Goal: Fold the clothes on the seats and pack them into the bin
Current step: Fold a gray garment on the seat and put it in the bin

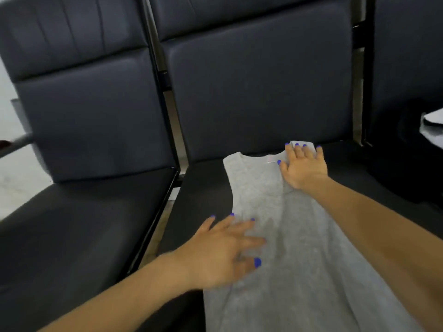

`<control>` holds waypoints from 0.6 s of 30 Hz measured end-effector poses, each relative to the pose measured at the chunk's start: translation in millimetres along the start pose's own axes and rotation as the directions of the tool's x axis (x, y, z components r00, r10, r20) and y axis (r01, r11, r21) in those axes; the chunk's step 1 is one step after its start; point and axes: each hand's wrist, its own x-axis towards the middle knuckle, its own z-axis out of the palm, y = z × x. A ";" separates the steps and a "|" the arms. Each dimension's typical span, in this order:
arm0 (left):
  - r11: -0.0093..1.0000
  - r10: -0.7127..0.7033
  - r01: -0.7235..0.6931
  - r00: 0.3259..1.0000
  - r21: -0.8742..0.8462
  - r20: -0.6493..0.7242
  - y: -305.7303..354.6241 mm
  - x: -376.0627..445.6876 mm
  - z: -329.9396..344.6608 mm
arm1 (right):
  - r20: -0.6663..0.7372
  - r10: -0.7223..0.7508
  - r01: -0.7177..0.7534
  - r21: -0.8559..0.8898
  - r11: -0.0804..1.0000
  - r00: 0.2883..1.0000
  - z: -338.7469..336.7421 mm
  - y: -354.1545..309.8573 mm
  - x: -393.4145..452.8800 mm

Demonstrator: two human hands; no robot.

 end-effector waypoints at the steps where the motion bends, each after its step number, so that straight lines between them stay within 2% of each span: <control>1: 1.000 -0.024 0.023 0.998 0.019 0.056 5.9 -15.0 10.2 | 0.000 -0.015 0.015 -0.003 1.000 1.000 -6.8 -4.6 -7.3; 3: 0.993 -0.108 0.103 0.989 0.049 0.103 11.8 -33.9 30.1 | 0.027 -0.050 0.048 0.049 0.998 0.998 -22.9 -15.5 -28.1; 6: 0.973 -0.203 0.203 0.979 0.111 -0.009 5.7 -42.7 53.0 | 0.133 -0.143 0.112 0.219 0.969 0.981 -44.4 -22.9 -69.4; 7: 0.969 -0.210 0.216 0.976 0.122 -0.056 3.0 -44.2 56.5 | 0.200 -0.191 0.129 0.285 0.950 0.961 -49.5 -20.0 -85.4; 9: 0.961 -0.244 0.249 0.968 0.120 -0.060 0.8 -48.3 59.2 | 0.375 -0.266 0.120 0.368 0.922 0.888 -59.0 -7.2 -118.9; 10: 0.956 -0.268 0.273 0.962 0.106 -0.054 2.0 -50.9 58.6 | 0.441 -0.276 0.113 0.360 0.926 0.854 -61.9 3.0 -135.0; 12: 0.947 -0.299 0.309 0.948 0.088 -0.113 6.4 -55.1 54.4 | 0.486 -0.249 0.114 0.290 0.950 0.838 -65.9 26.4 -163.5; 15: 0.923 -0.371 0.384 0.911 0.039 -0.180 8.9 -60.1 49.7 | 0.451 -0.178 0.132 0.132 0.983 0.875 -70.8 55.9 -200.2; 18: 0.905 -0.406 0.391 0.911 -0.168 -0.065 14.6 -64.2 48.6 | 0.344 -0.122 0.154 -0.068 0.986 0.931 -75.1 75.6 -223.3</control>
